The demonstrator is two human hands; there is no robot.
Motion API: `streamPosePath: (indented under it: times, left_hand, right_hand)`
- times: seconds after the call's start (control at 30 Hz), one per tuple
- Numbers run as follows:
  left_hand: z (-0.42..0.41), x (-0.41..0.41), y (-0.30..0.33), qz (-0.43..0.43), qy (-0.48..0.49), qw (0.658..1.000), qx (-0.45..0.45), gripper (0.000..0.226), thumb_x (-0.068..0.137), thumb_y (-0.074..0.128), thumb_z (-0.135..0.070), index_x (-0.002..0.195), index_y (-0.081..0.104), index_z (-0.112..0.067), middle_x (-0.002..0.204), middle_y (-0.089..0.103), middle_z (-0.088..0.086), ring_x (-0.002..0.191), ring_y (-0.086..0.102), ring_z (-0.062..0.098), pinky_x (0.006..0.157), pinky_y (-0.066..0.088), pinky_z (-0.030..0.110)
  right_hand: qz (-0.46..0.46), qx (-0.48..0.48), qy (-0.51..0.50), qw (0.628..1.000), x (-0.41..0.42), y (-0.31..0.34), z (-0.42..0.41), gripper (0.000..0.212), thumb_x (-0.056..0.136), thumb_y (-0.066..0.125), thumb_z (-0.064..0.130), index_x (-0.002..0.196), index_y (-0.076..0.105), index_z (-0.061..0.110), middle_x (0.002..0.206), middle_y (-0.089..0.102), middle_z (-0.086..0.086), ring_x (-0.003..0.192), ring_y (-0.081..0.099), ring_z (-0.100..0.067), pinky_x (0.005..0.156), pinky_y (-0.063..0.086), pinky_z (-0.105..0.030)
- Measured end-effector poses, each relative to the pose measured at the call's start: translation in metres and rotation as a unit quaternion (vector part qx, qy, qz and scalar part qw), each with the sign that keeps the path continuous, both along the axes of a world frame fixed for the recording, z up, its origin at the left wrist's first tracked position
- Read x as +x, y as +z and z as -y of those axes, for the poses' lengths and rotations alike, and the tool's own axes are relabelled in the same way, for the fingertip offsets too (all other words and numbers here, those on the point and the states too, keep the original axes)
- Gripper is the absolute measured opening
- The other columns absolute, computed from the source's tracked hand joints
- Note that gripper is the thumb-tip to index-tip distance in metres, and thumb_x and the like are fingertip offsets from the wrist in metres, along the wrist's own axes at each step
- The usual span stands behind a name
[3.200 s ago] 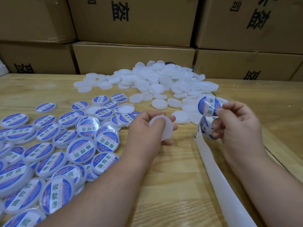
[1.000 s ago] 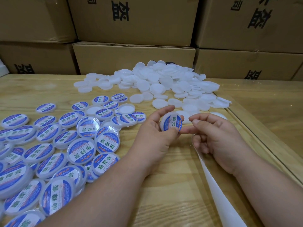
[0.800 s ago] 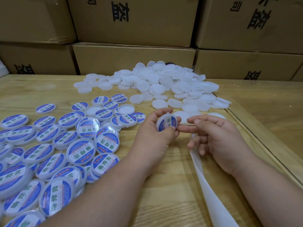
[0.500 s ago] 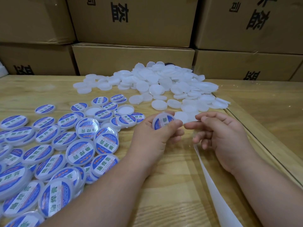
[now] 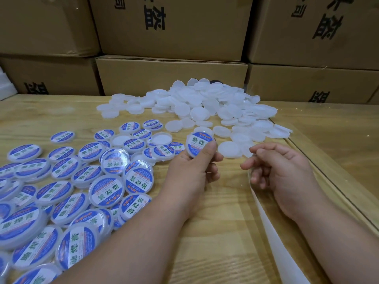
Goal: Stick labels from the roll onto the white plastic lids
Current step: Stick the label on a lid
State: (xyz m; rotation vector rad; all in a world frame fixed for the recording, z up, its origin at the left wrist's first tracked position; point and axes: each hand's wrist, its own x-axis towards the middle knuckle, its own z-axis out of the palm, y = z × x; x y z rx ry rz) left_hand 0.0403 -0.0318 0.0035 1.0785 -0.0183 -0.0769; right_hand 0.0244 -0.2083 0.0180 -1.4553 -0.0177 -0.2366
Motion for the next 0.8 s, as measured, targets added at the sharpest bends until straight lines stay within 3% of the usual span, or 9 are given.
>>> streamPosePath:
  times: [0.1, 0.23, 0.37, 0.47, 0.57, 0.67, 0.8]
  left_hand:
    - [-0.001, 0.001, 0.005, -0.042, 0.012, 0.996, -0.083, 0.012, 0.093, 0.070, -0.013, 0.105, 0.072, -0.015, 0.082, 0.074, -0.001, 0.057, 0.057, 0.006, 0.055, 0.053, 0.021]
    - [-0.006, 0.006, 0.009, -0.074, 0.048, 0.972, -0.216, 0.019, 0.096, 0.060, 0.000, 0.112, 0.065, -0.010, 0.087, 0.077, 0.001, 0.057, 0.062, 0.007, 0.057, 0.057, 0.023]
    - [-0.010, 0.009, 0.011, -0.093, 0.087, 0.950, -0.284, 0.013, 0.103, 0.056, -0.019, 0.107, 0.066, -0.012, 0.080, 0.078, -0.002, 0.056, 0.068, 0.007, 0.056, 0.058, 0.024]
    - [-0.012, 0.011, 0.010, -0.109, 0.101, 0.942, -0.300, 0.036, 0.105, 0.048, -0.042, 0.107, 0.066, -0.012, 0.080, 0.078, -0.002, 0.056, 0.069, 0.009, 0.054, 0.058, 0.025]
    - [-0.012, 0.012, 0.009, -0.110, 0.097, 0.948, -0.283, 0.050, 0.102, 0.045, -0.053, 0.115, 0.066, -0.009, 0.082, 0.078, 0.000, 0.056, 0.069, 0.010, 0.055, 0.058, 0.026]
    - [-0.010, 0.008, 0.011, -0.095, 0.072, 0.965, -0.233, 0.045, 0.101, 0.051, -0.049, 0.121, 0.062, -0.010, 0.088, 0.079, 0.005, 0.060, 0.069, 0.013, 0.058, 0.059, 0.027]
    - [0.003, -0.005, 0.007, 0.023, 0.038, 0.999, 0.009, 0.016, 0.103, 0.056, -0.026, 0.118, 0.062, -0.026, 0.095, 0.079, 0.002, 0.080, 0.071, 0.011, 0.073, 0.059, 0.021]
  right_hand:
    - [0.001, 0.001, 0.000, 1.000, -0.001, 0.001, 0.000, 0.018, 0.097, 0.053, 0.005, 0.089, 0.068, 0.010, 0.072, 0.073, -0.017, 0.044, 0.054, -0.019, 0.038, 0.039, -0.023]
    - [-0.001, 0.001, 0.000, 1.000, -0.002, 0.002, 0.000, 0.020, 0.097, 0.053, 0.005, 0.087, 0.069, 0.012, 0.072, 0.073, -0.017, 0.045, 0.054, -0.019, 0.039, 0.038, -0.023]
    - [-0.004, -0.004, -0.001, 1.000, -0.002, 0.003, -0.001, 0.020, 0.097, 0.053, 0.005, 0.088, 0.070, 0.012, 0.072, 0.072, -0.017, 0.045, 0.054, -0.019, 0.039, 0.039, -0.023]
    - [-0.004, -0.005, -0.004, 1.000, -0.002, 0.003, -0.001, 0.019, 0.097, 0.053, 0.005, 0.089, 0.070, 0.011, 0.072, 0.072, -0.016, 0.045, 0.054, -0.018, 0.039, 0.038, -0.023]
    - [-0.003, -0.008, -0.007, 1.000, -0.002, 0.002, -0.001, 0.019, 0.097, 0.054, 0.006, 0.088, 0.070, 0.011, 0.071, 0.071, -0.015, 0.045, 0.054, -0.018, 0.039, 0.038, -0.023]
    - [0.006, -0.010, -0.015, 1.000, -0.002, 0.002, -0.002, 0.016, 0.091, 0.059, 0.010, 0.084, 0.072, 0.015, 0.070, 0.071, -0.015, 0.045, 0.053, -0.019, 0.040, 0.038, -0.024]
    - [0.022, -0.021, -0.046, 0.998, -0.002, 0.002, -0.003, 0.014, 0.078, 0.060, 0.019, 0.074, 0.073, 0.021, 0.065, 0.068, -0.014, 0.044, 0.051, -0.019, 0.039, 0.038, -0.023]
